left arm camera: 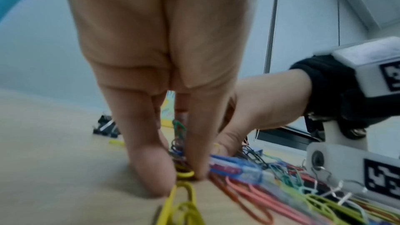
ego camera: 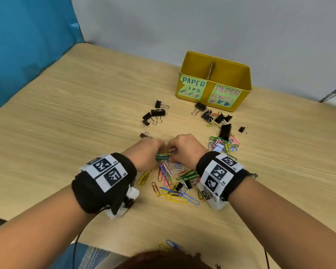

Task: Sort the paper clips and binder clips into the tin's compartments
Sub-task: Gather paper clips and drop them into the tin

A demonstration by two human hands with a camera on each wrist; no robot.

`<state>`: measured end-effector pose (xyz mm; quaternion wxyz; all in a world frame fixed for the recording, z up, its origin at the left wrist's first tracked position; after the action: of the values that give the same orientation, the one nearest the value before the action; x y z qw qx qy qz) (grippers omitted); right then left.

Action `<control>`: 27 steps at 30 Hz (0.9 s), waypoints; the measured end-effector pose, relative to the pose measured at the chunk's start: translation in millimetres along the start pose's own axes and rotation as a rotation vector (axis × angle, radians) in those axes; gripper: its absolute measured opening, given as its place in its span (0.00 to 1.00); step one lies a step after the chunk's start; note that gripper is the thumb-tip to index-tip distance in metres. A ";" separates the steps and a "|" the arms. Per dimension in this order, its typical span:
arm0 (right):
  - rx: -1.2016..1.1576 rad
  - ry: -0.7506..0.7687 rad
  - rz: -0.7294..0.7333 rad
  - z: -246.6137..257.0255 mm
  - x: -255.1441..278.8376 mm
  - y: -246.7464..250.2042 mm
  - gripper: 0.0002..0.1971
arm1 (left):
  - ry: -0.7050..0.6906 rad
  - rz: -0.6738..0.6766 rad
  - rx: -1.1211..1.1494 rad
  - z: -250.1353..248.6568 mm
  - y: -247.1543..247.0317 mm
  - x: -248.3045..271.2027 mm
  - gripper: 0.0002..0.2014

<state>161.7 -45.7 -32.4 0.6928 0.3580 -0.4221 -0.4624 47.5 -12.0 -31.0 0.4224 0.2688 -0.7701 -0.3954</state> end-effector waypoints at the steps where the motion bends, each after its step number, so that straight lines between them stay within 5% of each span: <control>1: -0.043 -0.020 -0.020 -3.8 0.4 2.4 0.15 | -0.004 -0.011 0.017 -1.2 1.0 -0.8 0.13; 4: -0.295 -0.114 -0.070 -19.2 1.9 5.3 0.12 | 0.007 0.015 0.110 -0.5 2.3 -8.4 0.06; 7: -0.682 -0.213 -0.085 -36.6 4.5 3.2 0.08 | 0.058 0.084 0.230 5.7 4.8 -18.6 0.12; 11: -0.920 -0.247 -0.160 -52.1 7.6 14.1 0.08 | -0.015 -0.026 0.048 5.3 13.7 -28.1 0.08; 15: -0.947 -0.243 -0.162 -62.2 7.0 20.3 0.08 | -0.144 0.040 -0.049 -2.7 9.4 -29.5 0.40; 17: -0.894 -0.252 -0.144 -65.3 5.1 16.5 0.09 | -0.181 0.098 -0.184 -8.4 3.1 -26.5 0.48; 19: -0.821 -0.269 -0.122 -66.9 4.3 11.5 0.09 | -0.183 0.111 -0.237 -10.4 -1.3 -26.5 0.42; 23: -0.781 -0.282 -0.106 -67.8 4.2 7.9 0.09 | -0.134 0.122 -0.161 -7.3 -5.4 -24.8 0.15; 27: -0.816 -0.287 -0.118 -67.4 4.5 9.0 0.09 | -0.146 0.120 -0.137 -5.3 -1.2 -26.8 0.10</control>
<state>227.4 -40.0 -49.5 0.6842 0.0104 -0.2756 -0.6752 65.6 5.4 -42.0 0.4057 0.1633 -0.7846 -0.4396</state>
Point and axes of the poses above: each hand's wrist, its own x-axis away from the middle knuckle, its own y-axis out of the back of the hand, z = x × y, the point moved 3 cm from there along -x, towards the middle knuckle, and after that the axes turned 13 degrees about y, right-handed, at the moved point
